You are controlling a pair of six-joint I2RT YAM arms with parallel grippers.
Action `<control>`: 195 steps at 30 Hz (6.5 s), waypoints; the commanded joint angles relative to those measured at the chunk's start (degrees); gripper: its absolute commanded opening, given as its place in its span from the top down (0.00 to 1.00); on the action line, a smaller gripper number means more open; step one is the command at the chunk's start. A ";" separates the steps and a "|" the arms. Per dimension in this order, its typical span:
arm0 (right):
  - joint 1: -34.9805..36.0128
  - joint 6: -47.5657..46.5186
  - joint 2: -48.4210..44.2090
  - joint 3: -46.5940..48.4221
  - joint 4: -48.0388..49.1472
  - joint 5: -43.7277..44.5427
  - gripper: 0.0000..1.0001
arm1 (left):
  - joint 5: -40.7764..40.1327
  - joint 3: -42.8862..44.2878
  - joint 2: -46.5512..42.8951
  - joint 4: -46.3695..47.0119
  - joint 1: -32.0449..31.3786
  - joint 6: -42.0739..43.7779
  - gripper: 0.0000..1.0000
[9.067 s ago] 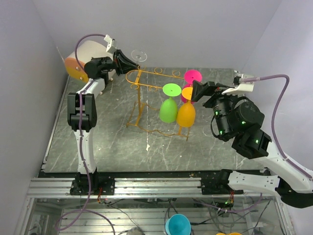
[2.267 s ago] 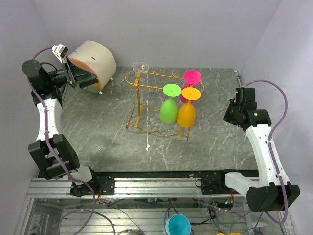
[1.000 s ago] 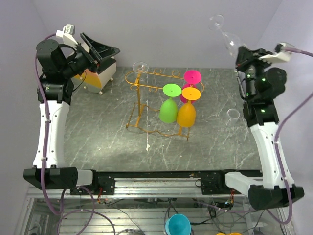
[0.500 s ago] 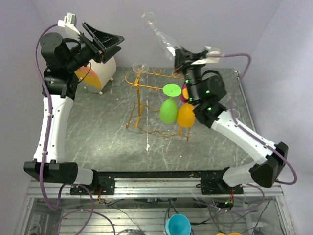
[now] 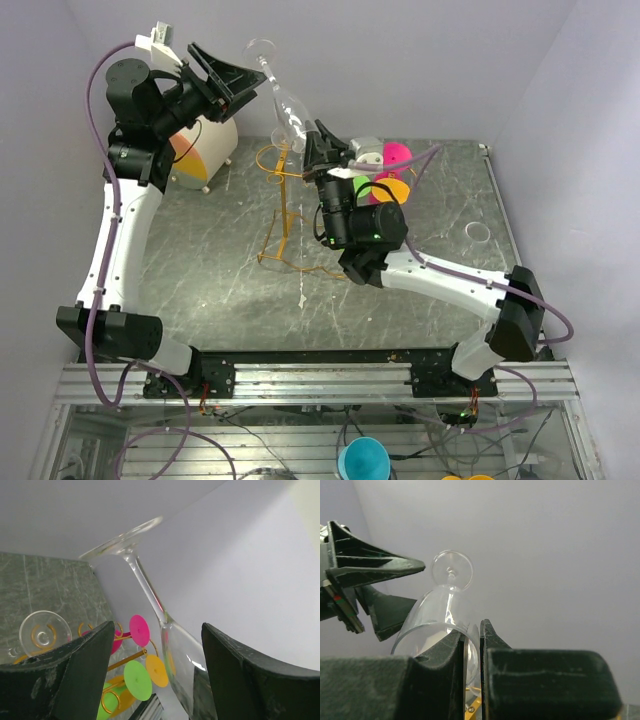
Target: Place the wine glass upside down on the wine glass rack
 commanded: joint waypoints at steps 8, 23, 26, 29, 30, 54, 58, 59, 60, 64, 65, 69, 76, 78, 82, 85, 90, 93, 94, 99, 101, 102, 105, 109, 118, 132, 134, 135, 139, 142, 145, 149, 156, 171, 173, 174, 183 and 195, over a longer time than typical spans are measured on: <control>3.07 -4.60 3.80 2.73 8.28 1.45 1.00 | -1.27 2.68 0.79 1.27 -0.97 3.69 0.20; 3.14 -2.34 4.24 1.80 9.08 0.44 1.00 | 2.19 -1.89 0.56 6.68 -1.50 -0.05 0.23; 3.15 -1.39 4.24 1.91 7.83 -0.25 1.00 | 2.01 -2.23 0.55 7.06 -1.50 -0.13 0.24; 3.16 -0.95 4.40 1.91 7.02 -0.63 1.00 | 2.66 -3.05 0.58 8.64 -1.50 -1.78 0.32; 3.16 -0.79 4.44 1.84 6.98 -0.65 1.00 | 2.96 -3.48 0.64 9.40 -1.50 -2.75 0.32; 3.50 2.00 3.45 -1.75 -2.97 -5.70 0.63 | 14.46 0.80 -0.86 12.17 -1.48 6.15 0.93; 3.51 4.19 0.41 -4.28 -8.72 -8.54 0.35 | 18.52 3.11 -1.96 3.21 -1.46 15.93 0.93; 3.57 5.00 -0.46 -4.93 -10.10 -9.26 0.28 | 19.35 3.50 -2.21 0.72 -1.47 17.99 0.93; 3.64 5.76 -1.47 -5.68 -11.48 -9.85 0.21 | 20.00 3.92 -2.39 -1.32 -1.50 20.03 0.93; 4.09 8.43 -7.12 -9.19 -17.48 -12.23 0.01 | 19.16 6.41 -3.02 -12.10 -1.42 31.07 0.93; 4.18 9.21 -8.96 -9.95 -19.88 -13.09 0.00 | 18.58 6.98 -3.19 -14.52 -1.41 33.69 0.93; 4.29 11.49 -16.21 -13.69 -26.49 -14.54 0.00 | 18.47 6.80 -4.74 -16.70 -0.66 38.79 0.93; 4.29 14.00 -25.68 -14.61 -40.45 -18.14 0.00 | 16.49 7.97 -6.57 -21.19 -0.43 46.13 0.93; 4.31 13.97 -27.42 -12.99 -46.81 -18.00 0.00 | 17.01 5.28 -7.77 -21.36 -0.45 46.50 0.93; 4.14 15.33 -29.77 -9.07 -55.46 -10.71 0.00 | 17.53 -0.70 -10.76 -25.49 -0.49 52.77 0.93; 3.89 17.63 -30.05 -6.10 -61.14 -2.28 0.00 | 19.70 -1.98 -12.60 -33.25 -0.69 61.55 0.93; 3.47 18.26 -30.64 -7.11 -59.09 0.94 0.00 | 27.60 -11.46 -18.65 -36.49 -1.05 68.03 0.93; 3.36 18.45 -29.33 -6.16 -58.56 1.27 0.00 | 27.50 -17.17 -21.76 -36.40 -1.24 72.72 0.93; 3.31 18.50 -28.84 -5.94 -58.28 1.68 0.00 | 27.00 -19.01 -22.71 -35.88 -1.24 74.27 0.93; 2.70 18.43 -27.90 -7.13 -54.39 3.15 0.02 | 22.84 -28.24 -24.89 -28.05 -1.60 74.96 0.93; 2.49 18.86 -27.72 -7.25 -53.66 2.49 0.02 | 21.39 -30.85 -25.30 -23.52 -1.99 73.37 0.93; 2.39 19.05 -27.48 -7.26 -53.52 2.66 0.02 | 20.95 -31.81 -25.24 -21.55 -2.21 72.88 0.93; 2.30 19.58 -27.14 -7.33 -53.58 3.62 0.03 | 18.82 -34.21 -24.36 -15.24 -3.12 69.80 0.93; 2.34 20.44 -27.91 -8.49 -52.55 3.96 0.03 | 18.57 -34.62 -22.71 -11.41 -4.20 68.78 0.93; 2.20 21.37 -29.32 -10.22 -54.28 5.64 0.04 | 16.00 -33.53 -18.03 -7.99 -4.30 69.22 0.93; 2.17 22.58 -31.38 -12.08 -55.27 6.86 0.04 | 14.37 -31.49 -13.57 -5.75 -5.83 67.48 0.93; 2.19 22.79 -31.48 -12.35 -55.17 6.79 0.04 | 13.93 -31.27 -12.89 -5.15 -6.04 66.71 0.93; 2.18 22.93 -31.52 -12.41 -55.21 6.77 0.04 | 13.88 -31.14 -12.58 -4.86 -6.13 66.32 0.93; 2.24 23.28 -31.51 -12.35 -55.78 6.61 0.04 | 12.82 -31.23 -11.53 -3.56 -6.50 65.12 0.93; 2.18 23.78 -31.39 -11.95 -56.88 6.74 0.04 | 12.03 -31.12 -10.64 -3.55 -6.81 65.16 0.93; 2.20 24.93 -31.18 -11.61 -58.28 8.22 0.04 | 11.14 -31.30 -10.17 -3.39 -6.99 65.12 0.93; 1.35 28.47 -29.81 -10.56 -62.87 11.65 0.03 | 9.43 -31.11 -9.86 -3.66 -7.04 64.63 0.92; -0.99 33.06 -31.43 -11.64 -65.32 16.23 0.03 | 7.17 -31.72 -10.03 -3.99 -7.04 64.11 0.76; -38.54 51.86 -32.01 -12.12 -94.57 2.73 0.10 | 5.96 -32.56 -10.24 -5.08 -7.46 64.93 0.68; -39.80 53.04 -32.41 -13.26 -95.83 2.99 0.10 | 5.60 -32.58 -10.44 -5.62 -7.55 65.77 0.67; -40.28 53.53 -32.93 -13.78 -96.61 3.18 0.10 | 5.41 -32.59 -10.51 -5.94 -7.56 66.08 0.67; -41.91 58.85 -40.05 -17.63 -105.00 6.27 0.09 | 5.37 -33.95 -12.64 -8.00 -7.65 68.00 0.66; -42.11 62.85 -42.80 -17.36 -116.33 7.36 0.12 | 2.80 -35.83 -15.99 -12.20 -7.65 73.21 0.56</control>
